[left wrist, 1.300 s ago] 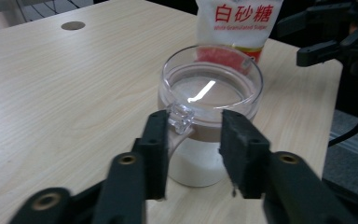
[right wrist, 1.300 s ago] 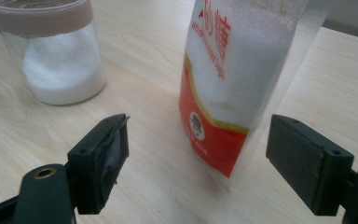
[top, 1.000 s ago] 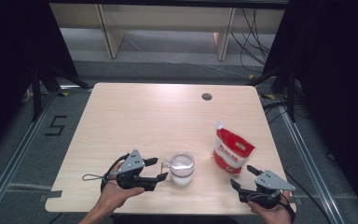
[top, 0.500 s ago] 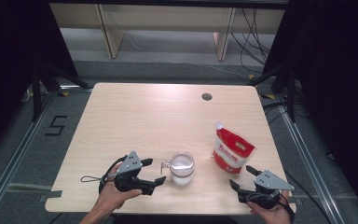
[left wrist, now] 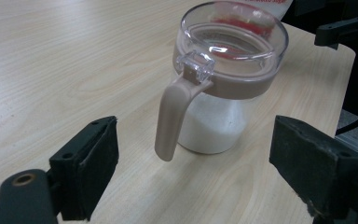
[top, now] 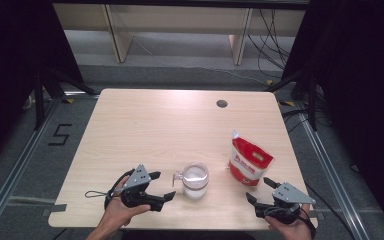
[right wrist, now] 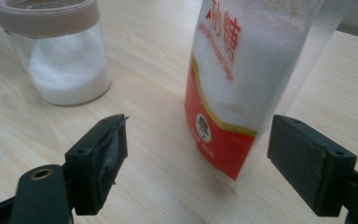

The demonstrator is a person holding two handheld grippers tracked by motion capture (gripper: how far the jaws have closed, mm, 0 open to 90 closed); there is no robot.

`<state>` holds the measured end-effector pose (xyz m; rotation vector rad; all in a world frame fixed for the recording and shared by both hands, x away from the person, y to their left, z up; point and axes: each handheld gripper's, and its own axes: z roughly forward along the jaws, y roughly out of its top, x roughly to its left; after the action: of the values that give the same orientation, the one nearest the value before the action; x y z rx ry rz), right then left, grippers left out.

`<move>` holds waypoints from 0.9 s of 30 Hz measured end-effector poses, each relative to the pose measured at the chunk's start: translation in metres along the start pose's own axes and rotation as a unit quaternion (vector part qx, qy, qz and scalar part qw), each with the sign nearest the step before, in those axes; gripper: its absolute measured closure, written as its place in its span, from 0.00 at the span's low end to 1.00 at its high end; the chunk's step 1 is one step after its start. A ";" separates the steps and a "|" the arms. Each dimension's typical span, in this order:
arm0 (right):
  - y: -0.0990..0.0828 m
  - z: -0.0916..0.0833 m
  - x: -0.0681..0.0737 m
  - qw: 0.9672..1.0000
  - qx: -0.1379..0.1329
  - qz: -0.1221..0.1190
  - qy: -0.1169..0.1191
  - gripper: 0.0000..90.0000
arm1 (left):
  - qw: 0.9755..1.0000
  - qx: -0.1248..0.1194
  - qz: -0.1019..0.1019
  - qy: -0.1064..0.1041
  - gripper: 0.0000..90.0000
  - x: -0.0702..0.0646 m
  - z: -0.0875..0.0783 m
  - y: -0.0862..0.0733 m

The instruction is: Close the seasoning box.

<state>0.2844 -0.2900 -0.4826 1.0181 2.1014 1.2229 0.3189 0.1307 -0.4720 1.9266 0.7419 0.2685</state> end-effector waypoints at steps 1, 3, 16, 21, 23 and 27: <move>0.000 0.000 0.000 1.000 0.001 0.003 0.005 0.23 | 1.000 -0.001 0.001 0.001 0.17 0.000 0.000 -0.002; 0.000 0.001 -0.001 1.000 -0.006 -0.009 0.001 0.23 | 1.000 -0.006 0.000 0.001 0.17 0.000 0.000 -0.002; 0.000 0.001 0.000 1.000 -0.005 -0.009 -0.003 0.22 | 1.000 0.001 0.004 0.006 0.17 0.000 -0.006 -0.010; 0.000 0.001 0.000 1.000 -0.001 -0.006 -0.001 0.22 | 1.000 0.003 0.005 0.006 0.17 -0.001 -0.007 -0.012; 0.000 0.001 -0.001 1.000 -0.004 -0.012 -0.003 0.22 | 1.000 0.005 0.012 0.009 0.17 -0.001 -0.007 -0.013; 0.000 0.002 -0.001 1.000 -0.008 -0.013 -0.001 0.22 | 1.000 0.009 0.013 0.014 0.17 -0.003 -0.008 -0.015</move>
<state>0.2861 -0.2899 -0.4836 0.9814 2.0929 1.2241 0.3069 0.1390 -0.4814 1.9550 0.7406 0.3063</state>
